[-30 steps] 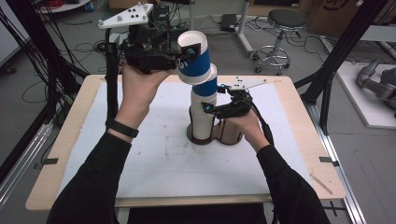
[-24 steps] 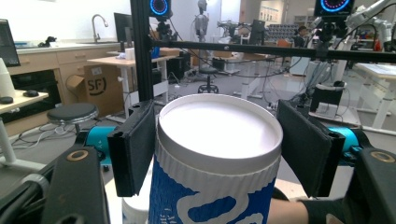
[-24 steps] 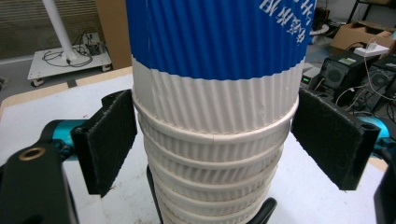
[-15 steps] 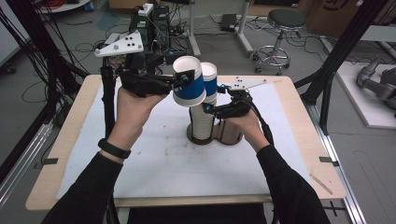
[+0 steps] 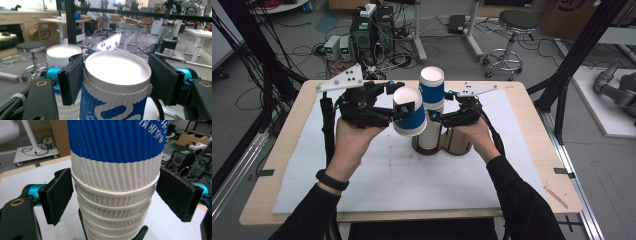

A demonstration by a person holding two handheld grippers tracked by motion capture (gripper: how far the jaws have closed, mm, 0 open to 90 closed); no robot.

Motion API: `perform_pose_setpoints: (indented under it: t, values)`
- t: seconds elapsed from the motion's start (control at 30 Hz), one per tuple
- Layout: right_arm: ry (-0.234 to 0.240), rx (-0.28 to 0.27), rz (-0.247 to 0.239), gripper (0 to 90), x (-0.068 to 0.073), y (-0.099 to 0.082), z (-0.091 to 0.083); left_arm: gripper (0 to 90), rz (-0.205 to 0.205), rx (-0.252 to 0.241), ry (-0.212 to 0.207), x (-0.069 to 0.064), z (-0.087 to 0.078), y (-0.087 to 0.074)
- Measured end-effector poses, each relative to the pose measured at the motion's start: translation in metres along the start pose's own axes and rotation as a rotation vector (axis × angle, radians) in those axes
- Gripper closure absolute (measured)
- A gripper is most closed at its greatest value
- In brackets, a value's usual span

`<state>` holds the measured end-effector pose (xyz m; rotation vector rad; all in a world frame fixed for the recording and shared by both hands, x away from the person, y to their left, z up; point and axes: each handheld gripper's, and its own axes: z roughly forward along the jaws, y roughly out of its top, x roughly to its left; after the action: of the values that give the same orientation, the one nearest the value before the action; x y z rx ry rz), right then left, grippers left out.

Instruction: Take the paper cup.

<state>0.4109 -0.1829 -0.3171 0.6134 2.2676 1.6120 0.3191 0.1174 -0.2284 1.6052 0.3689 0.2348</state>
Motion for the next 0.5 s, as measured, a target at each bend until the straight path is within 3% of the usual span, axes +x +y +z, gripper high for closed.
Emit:
perform_pose_setpoints:
  t: [0.17, 0.5]
  values:
    - [-0.001, -0.001, 0.001, 15.0, 0.0, 0.0, 0.0, 30.4, -0.013, 0.032, -0.002, -0.002, -0.002, -0.02]
    - [-0.007, 0.006, -0.003, 15.0, 0.001, 0.0, -0.001, 30.4, -0.061, 0.037, -0.043, -0.009, -0.008, -0.048]
